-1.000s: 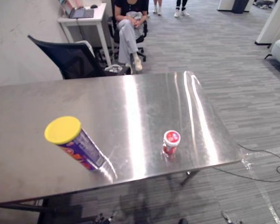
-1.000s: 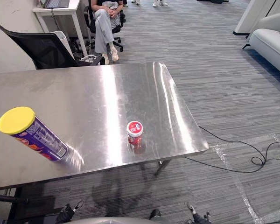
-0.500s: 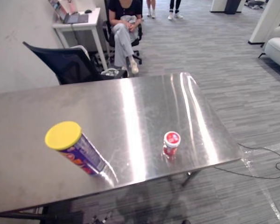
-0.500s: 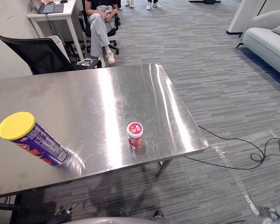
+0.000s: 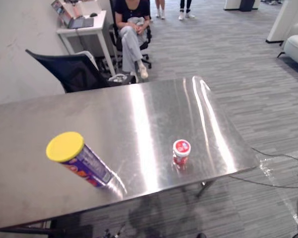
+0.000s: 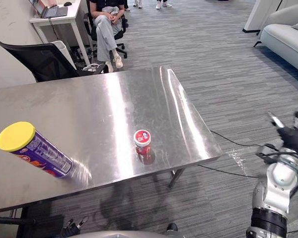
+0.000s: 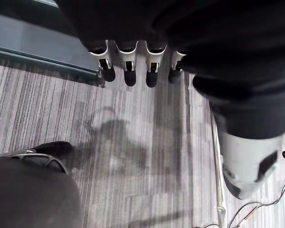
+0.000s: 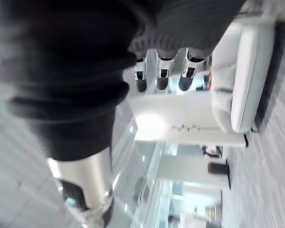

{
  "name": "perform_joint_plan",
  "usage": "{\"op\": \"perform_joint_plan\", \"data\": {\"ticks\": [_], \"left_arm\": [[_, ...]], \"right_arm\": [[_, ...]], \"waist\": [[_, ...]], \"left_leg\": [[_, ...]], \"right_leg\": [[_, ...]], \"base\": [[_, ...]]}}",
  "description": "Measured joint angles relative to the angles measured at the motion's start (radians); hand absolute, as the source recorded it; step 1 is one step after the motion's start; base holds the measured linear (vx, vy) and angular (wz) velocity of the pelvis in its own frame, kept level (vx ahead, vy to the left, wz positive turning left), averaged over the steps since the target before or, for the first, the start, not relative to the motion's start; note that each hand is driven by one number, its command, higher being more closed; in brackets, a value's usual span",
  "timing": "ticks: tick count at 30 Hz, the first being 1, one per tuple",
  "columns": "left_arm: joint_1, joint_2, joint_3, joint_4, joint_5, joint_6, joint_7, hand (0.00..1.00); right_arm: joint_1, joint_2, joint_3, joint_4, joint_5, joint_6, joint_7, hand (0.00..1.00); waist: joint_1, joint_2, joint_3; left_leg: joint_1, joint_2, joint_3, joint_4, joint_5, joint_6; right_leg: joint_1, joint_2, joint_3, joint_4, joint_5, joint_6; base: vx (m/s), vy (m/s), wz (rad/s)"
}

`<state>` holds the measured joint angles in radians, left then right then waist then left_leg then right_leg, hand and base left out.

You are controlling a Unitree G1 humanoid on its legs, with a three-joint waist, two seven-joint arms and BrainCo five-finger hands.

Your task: Put the gum and the chips on the shelf.

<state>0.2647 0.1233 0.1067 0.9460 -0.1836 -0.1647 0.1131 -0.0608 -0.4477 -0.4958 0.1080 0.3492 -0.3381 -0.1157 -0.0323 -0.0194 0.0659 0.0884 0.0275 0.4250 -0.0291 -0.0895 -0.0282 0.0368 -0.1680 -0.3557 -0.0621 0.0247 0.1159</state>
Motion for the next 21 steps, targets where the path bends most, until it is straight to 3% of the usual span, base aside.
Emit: {"op": "perform_joint_plan", "data": {"ticks": [4,7,10,16,21], "left_arm": [[0.003,0.0,0.0,0.0,0.011,-0.002,0.0,0.0],[0.006,0.003,0.0,0.002,0.023,-0.012,0.002,0.0],[0.006,0.005,-0.004,0.006,0.05,-0.021,0.01,0.0],[0.009,0.008,-0.01,0.012,0.051,-0.026,0.02,0.0],[0.014,0.016,-0.028,0.034,0.051,-0.032,0.02,0.0]], "right_arm": [[0.03,-0.005,0.062,-0.07,-0.006,0.026,0.215,0.0],[0.067,-0.054,0.133,-0.148,0.005,0.052,0.388,0.0],[0.083,-0.095,0.194,-0.189,0.007,0.075,0.51,0.0],[0.085,-0.17,0.305,-0.23,0.049,0.12,0.633,0.0],[0.085,-0.176,0.372,-0.261,0.113,0.164,0.711,0.0]], "waist": [[-0.01,-0.022,-0.004],[-0.021,-0.024,-0.005],[-0.023,-0.024,-0.005],[-0.02,-0.024,-0.006],[-0.02,-0.024,-0.006]], "left_leg": [[0.0,-0.001,0.0,0.0,0.0,0.0],[0.0,-0.002,0.002,0.008,-0.006,0.003],[0.0,-0.001,0.003,0.016,-0.011,0.005],[-0.001,0.001,0.003,0.017,-0.011,0.005],[-0.003,0.001,0.002,0.017,-0.011,0.005]], "right_leg": [[0.0,-0.001,0.0,-0.001,0.0,0.001],[0.0,-0.004,0.004,0.001,0.002,0.003],[0.0,-0.005,0.007,0.004,0.002,0.003],[0.0,-0.004,0.007,0.005,0.003,0.002],[-0.002,-0.004,0.006,0.005,0.003,0.002]], "base": [[0.0,0.0,0.0],[-0.01,0.0,-0.03],[-0.02,-0.002,-0.04],[0.0,0.0,0.0],[0.0,0.0,0.0]]}}
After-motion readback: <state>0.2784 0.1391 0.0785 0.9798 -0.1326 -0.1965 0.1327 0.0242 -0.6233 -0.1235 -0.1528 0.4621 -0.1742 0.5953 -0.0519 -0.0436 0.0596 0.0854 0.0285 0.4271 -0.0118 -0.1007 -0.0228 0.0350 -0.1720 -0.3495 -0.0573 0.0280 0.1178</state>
